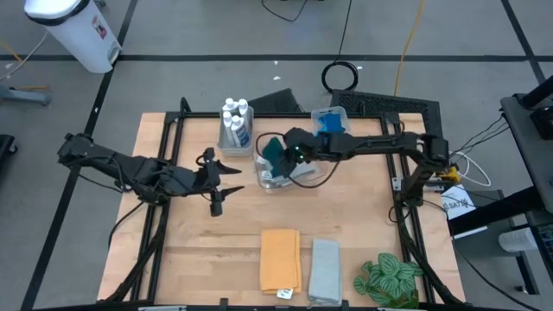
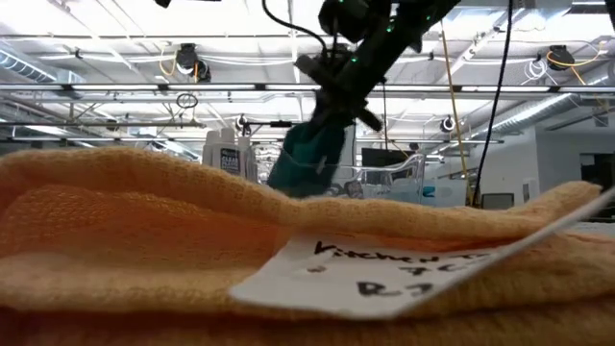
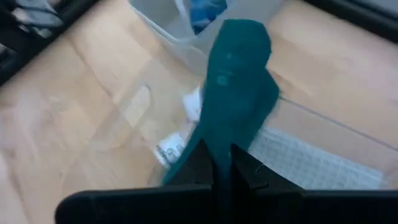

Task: Pick & Place Kitchen Items
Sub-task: Put the blue towel into the transparent bin

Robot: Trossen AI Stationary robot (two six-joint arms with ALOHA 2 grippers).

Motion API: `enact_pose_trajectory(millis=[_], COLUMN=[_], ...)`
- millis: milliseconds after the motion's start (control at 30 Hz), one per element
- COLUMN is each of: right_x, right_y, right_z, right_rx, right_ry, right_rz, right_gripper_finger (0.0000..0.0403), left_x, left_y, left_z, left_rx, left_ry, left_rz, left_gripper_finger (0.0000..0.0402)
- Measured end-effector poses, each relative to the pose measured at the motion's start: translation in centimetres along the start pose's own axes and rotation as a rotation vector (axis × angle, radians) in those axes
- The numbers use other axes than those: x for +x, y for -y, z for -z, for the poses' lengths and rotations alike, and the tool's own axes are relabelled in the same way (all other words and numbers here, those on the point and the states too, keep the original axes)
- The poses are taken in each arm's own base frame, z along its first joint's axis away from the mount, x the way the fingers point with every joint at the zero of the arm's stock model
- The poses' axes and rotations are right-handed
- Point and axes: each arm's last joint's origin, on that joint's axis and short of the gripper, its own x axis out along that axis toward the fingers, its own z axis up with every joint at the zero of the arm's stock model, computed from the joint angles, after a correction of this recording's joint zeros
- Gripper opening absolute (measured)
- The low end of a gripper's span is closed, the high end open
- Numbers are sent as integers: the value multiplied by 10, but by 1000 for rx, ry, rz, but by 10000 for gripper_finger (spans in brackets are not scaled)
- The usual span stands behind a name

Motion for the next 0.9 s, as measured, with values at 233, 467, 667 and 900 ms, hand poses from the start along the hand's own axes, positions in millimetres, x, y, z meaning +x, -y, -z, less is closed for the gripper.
enact_pose_trajectory(millis=[233,467,667,900], right_x=[18,36,45,43], right_y=[-5,1,8,13], right_z=[2,12,18,23], right_rx=[59,69,50,36], right_ry=[11,-46,-34,-69], right_rz=[-68,-12,106,182], right_gripper_finger=[0,0,0,4], left_x=[0,0,0,0], left_y=[0,0,0,0], left_z=[-2,-2,-2,-2], left_rx=[-13,-21,-23,-23], left_ry=[21,21,22,22], left_rz=[2,7,8,10], left_gripper_finger=[209,209,209,209])
